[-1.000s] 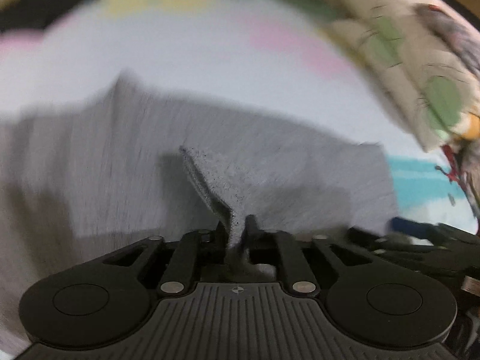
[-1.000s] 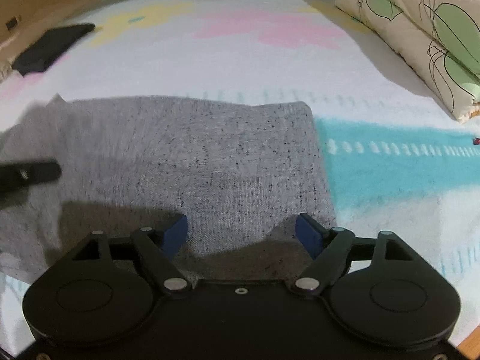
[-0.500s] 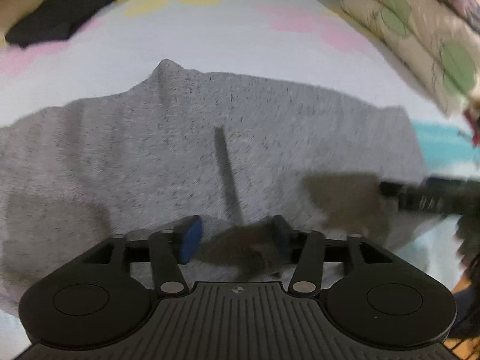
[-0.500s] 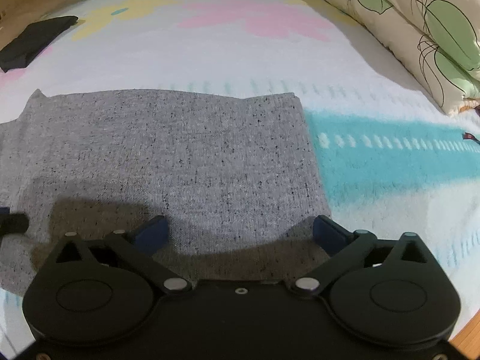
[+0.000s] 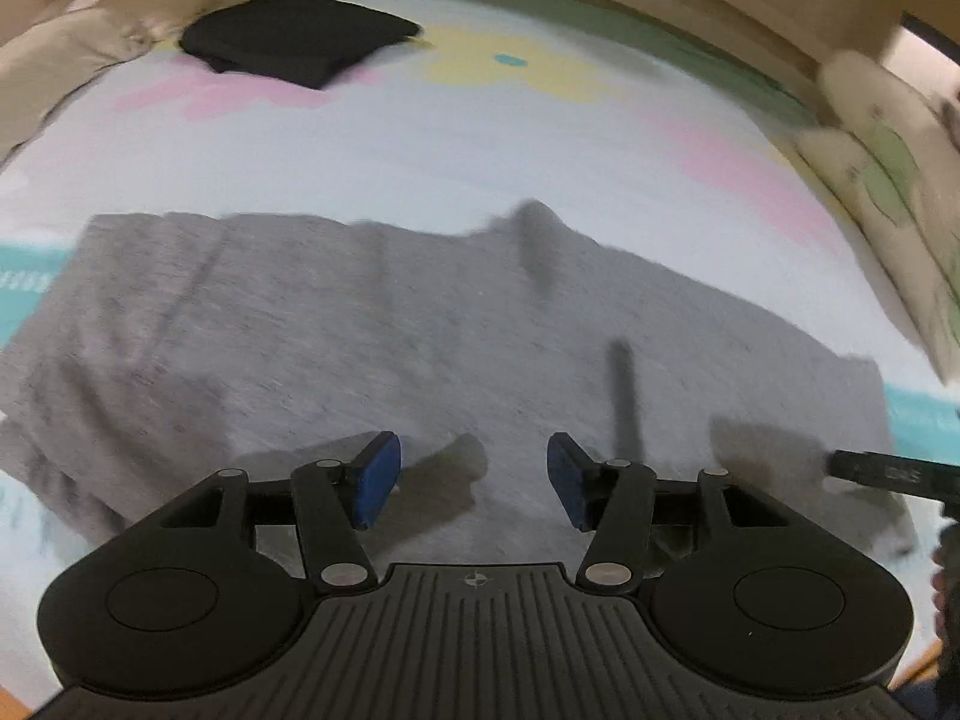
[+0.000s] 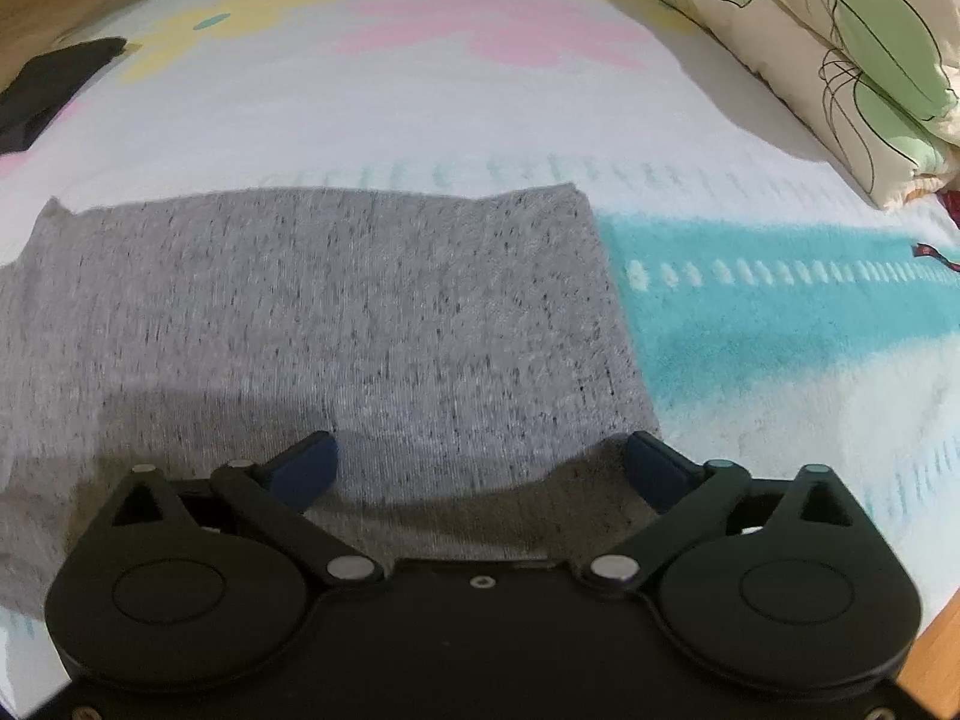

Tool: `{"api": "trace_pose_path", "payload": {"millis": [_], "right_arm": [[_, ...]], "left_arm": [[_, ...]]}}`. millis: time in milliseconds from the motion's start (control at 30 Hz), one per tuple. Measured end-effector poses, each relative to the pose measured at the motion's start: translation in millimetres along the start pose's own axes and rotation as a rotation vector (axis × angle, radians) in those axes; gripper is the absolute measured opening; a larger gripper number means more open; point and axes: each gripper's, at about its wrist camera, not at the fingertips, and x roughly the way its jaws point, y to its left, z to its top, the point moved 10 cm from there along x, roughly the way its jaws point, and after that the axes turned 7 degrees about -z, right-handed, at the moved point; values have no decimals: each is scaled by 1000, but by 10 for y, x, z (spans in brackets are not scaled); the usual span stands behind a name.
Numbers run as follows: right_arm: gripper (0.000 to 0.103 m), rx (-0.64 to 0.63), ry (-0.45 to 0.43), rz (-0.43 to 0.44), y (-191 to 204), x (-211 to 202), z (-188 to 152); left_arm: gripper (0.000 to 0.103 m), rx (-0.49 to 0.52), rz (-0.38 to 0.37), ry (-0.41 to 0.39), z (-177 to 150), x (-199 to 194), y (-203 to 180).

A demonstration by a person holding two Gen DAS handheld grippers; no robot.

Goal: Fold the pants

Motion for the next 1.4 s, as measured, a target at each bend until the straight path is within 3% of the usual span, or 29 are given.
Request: {"api": "trace_pose_path", "payload": {"millis": [67,233,367,400,500,700,933,1067,1167,1267,1400], "right_arm": [[86,30,-33,10,3,-75,104],[86,19,-120,75,234,-242,233],[87,-81,-86,123,529,-121,39],[91,-101,-71,122,569,-70,-13],[102,-109,-157,65,555,-50,-55],[102,-76,-149,82,518,10,-43],[102,-72,-136,77,575,-2,-41],[102,-66,-116,77,566,22,-13],[102,-59,-106,72,563,28,-4],[102,-55,-103,66,571,31,-12],[102,-44,-93,61,580,28,-24]], "left_arm": [[53,-14,16,-10,95,14,31],[53,29,3,10,352,219,-120],[53,51,-14,32,457,438,-228],[53,53,-15,38,475,495,-247],[53,58,-8,52,601,705,-262],[54,14,6,95,823,1135,-138],[55,103,70,84,1044,1301,-123],[55,67,53,54,1082,1078,-104],[55,63,8,18,1052,739,-81],[55,23,14,-20,975,375,47],[68,-57,26,-69,880,-46,347]]}}
